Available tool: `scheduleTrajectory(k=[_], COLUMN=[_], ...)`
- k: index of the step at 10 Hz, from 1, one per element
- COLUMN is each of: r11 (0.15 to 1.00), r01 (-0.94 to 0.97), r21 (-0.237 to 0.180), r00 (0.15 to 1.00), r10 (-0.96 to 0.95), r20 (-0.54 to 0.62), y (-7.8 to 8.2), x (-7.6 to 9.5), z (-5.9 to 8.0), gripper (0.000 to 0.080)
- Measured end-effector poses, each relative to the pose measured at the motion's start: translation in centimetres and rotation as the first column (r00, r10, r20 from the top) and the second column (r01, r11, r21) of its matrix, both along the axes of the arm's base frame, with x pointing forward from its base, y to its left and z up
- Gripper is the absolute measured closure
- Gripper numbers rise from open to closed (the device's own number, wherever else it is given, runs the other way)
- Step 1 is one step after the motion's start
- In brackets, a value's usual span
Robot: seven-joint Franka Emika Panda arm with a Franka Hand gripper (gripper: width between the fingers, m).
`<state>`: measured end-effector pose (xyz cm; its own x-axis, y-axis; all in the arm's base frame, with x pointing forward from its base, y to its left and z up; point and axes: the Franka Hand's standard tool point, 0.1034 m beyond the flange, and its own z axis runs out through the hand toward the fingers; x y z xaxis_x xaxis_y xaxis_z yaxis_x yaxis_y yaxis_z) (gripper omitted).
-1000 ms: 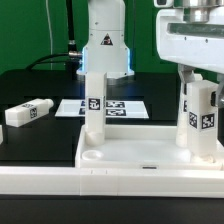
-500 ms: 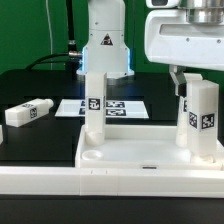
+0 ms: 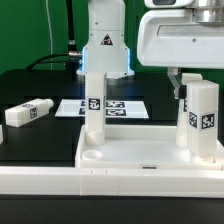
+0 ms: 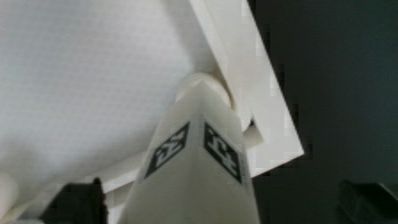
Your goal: Assemble desk
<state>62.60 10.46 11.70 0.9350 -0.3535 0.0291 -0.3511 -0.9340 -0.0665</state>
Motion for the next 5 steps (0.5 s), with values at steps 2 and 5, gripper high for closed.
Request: scheduleTrajectory(k=[2,5], r11=[0.992,0.951], r01=[-0.129,-0.308], r21=[-0.008,-0.030], r00=[0.992,0.951], r10=[0.129,0.309], r20=[0.008,0.011], y=[-0.21,-0.58], x=[0.06,0.10], z=[0.01,0.01], gripper=[0.0151,0.0151])
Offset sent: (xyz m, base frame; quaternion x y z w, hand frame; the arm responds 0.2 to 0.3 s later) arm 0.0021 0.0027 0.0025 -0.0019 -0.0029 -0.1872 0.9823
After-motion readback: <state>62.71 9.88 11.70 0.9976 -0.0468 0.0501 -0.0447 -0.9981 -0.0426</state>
